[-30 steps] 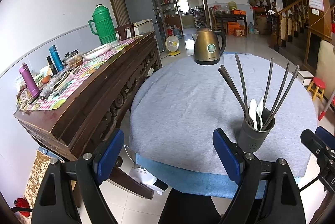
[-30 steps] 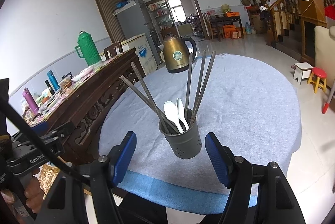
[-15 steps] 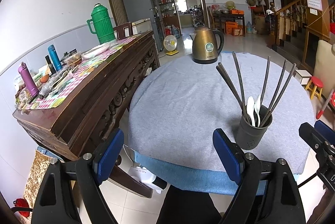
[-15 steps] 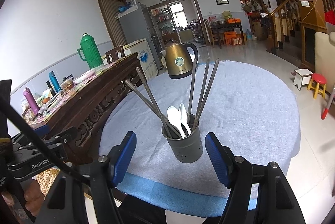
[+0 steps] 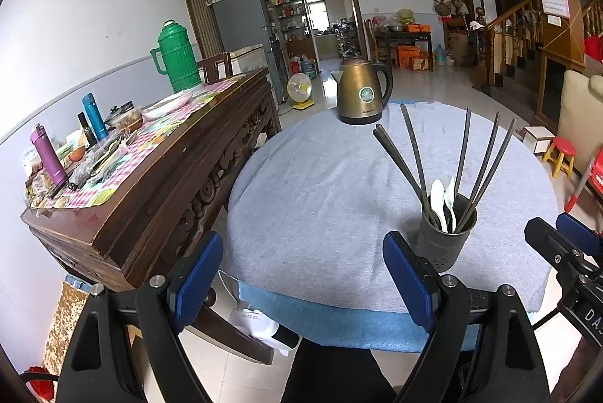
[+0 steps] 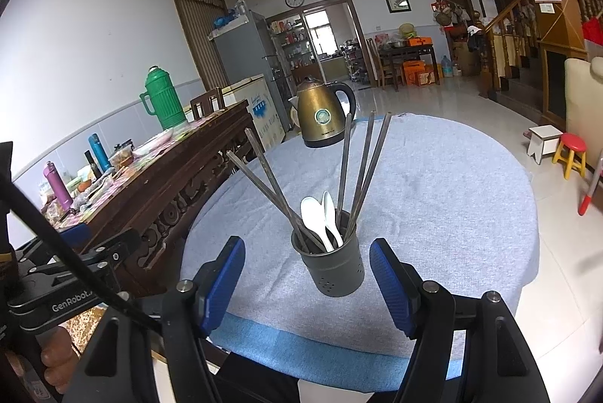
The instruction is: Organize utensils
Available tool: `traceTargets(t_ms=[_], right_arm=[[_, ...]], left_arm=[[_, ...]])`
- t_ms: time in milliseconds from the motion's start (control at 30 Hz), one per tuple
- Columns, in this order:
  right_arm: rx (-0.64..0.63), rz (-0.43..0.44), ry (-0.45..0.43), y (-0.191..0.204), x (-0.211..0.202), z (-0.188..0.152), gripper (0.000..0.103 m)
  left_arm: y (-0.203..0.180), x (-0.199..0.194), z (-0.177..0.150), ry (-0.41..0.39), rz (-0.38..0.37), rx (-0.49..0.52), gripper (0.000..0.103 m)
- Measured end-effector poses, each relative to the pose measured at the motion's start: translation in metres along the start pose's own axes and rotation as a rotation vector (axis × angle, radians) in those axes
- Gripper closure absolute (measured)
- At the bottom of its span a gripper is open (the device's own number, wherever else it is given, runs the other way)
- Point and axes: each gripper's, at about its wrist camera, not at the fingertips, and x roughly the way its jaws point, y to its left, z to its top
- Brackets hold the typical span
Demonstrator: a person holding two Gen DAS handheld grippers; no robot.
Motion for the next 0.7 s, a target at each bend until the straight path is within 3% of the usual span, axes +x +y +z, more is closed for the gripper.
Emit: traceTargets(t_ms=[700], right_arm=[[-0.01,-0.001,0.003,0.0049,-0.0005,0.0022,0.03]], left_arm=[[0.0002,0.0005,-0.0019,0.005,-0.003,-0.007,0.016]])
